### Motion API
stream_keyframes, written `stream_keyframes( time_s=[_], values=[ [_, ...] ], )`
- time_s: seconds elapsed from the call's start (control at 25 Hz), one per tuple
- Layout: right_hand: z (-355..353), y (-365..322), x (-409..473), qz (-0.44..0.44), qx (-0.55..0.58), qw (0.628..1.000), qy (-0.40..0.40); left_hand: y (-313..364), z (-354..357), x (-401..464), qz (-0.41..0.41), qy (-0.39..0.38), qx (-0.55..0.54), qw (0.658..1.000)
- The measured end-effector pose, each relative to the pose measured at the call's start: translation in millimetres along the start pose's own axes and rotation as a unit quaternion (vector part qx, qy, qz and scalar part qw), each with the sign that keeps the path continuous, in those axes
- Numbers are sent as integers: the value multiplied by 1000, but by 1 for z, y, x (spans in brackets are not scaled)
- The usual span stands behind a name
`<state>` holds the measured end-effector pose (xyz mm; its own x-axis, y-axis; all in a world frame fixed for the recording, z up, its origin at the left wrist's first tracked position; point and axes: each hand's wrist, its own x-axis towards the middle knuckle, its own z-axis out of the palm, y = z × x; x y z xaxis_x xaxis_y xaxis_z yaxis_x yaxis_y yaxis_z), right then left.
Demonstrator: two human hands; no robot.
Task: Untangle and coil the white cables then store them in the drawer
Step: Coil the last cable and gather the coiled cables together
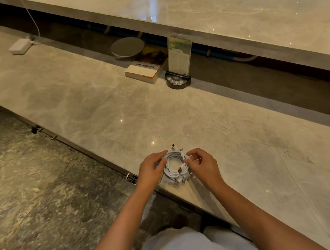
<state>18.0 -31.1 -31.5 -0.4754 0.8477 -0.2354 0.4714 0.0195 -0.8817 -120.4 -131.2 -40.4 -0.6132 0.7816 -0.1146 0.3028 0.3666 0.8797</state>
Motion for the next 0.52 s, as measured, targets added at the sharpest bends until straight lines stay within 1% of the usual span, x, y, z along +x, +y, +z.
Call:
stream_keyframes(
  time_s=[0.2, 0.36, 0.52],
  values=[
    [0, -4, -3, -10, 3, 1000, 4, 10, -4, 1, -23, 2, -18, 1000],
    [-1, -6, -6, -14, -12, 1000, -3, 14, -7, 2, -18, 6, 6, 1000],
    [-5, -4, -10, -27, -57, 998, -10, 14, -7, -2, 12, -9, 56, 998]
  ],
)
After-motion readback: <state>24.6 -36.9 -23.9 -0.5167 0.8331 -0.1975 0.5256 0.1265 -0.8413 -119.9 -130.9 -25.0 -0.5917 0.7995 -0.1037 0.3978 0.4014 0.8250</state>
